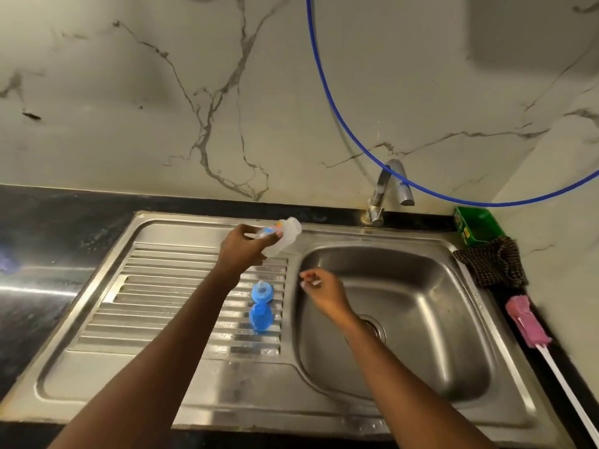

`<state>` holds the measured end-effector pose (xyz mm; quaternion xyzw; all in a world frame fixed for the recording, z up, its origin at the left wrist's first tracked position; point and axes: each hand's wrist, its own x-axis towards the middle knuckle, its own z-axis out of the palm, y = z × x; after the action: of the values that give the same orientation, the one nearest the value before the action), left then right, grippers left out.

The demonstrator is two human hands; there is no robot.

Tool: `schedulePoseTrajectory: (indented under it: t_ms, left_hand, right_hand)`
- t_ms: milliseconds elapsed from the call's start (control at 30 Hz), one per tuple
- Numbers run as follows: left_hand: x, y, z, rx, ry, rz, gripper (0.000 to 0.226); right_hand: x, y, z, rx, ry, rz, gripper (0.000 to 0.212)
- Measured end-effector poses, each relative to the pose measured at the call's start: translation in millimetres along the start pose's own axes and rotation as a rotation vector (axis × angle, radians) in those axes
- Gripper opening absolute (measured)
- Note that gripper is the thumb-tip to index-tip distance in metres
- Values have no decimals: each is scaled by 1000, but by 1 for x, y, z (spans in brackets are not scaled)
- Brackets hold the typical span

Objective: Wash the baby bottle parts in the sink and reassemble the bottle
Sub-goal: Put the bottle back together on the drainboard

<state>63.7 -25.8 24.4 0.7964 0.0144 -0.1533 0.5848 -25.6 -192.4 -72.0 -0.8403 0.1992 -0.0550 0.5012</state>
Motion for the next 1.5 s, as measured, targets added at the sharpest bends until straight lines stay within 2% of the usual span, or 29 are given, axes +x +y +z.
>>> schedulePoseTrajectory:
  t_ms: [67,200,300,367,467,567,633,700,933,1100,1233,1400,1500]
  left_hand:
    - [-2,-7,-12,-120,0,-68,60]
    - [-6,-27,-33,-176,17,-86,61]
    - [-12,-34,-41,-141,-26,-52,61]
    - [-16,-37,-40,-94,-64,-12,52]
    - [-22,-39,-33,-12,-79,41,40]
    - [-28,-41,-22,12,-118,76,42]
    - [-34,-42,-12,-5,-166,90,43]
    - [-40,-40,1,-45,-214,97,40]
    - [-56,-38,26,-142,-359,84,27]
    - [-62,-33,33,-184,-459,50,38]
    - [-66,-26,43,-151,-449,-12,45]
    - [-66,-22,52,-116,-499,-18,45]
    - [-67,-19,55,-111,-535,-27,34]
  right_hand:
    - [8,-18,17,-7,-127,-92,28]
    - [21,-29,42,-173,-363,-191,42]
    - [22,-28,50,-248,-353,-229,31]
    - [22,-27,51,-209,-308,-220,25]
    - [18,-31,36,135,-178,-83,18]
    - [10,-37,7,569,-3,90,13]
    - [5,-38,-14,812,18,130,14]
    - [-2,-36,-33,902,-14,116,17]
    - [-21,-30,-71,748,-142,-9,25]
    - [-30,-32,-99,612,-272,-51,33]
    - [-39,-38,-125,480,-386,-98,38]
    - [-45,-42,-140,379,-359,-170,40]
    - [-46,-39,-145,372,-360,-204,36]
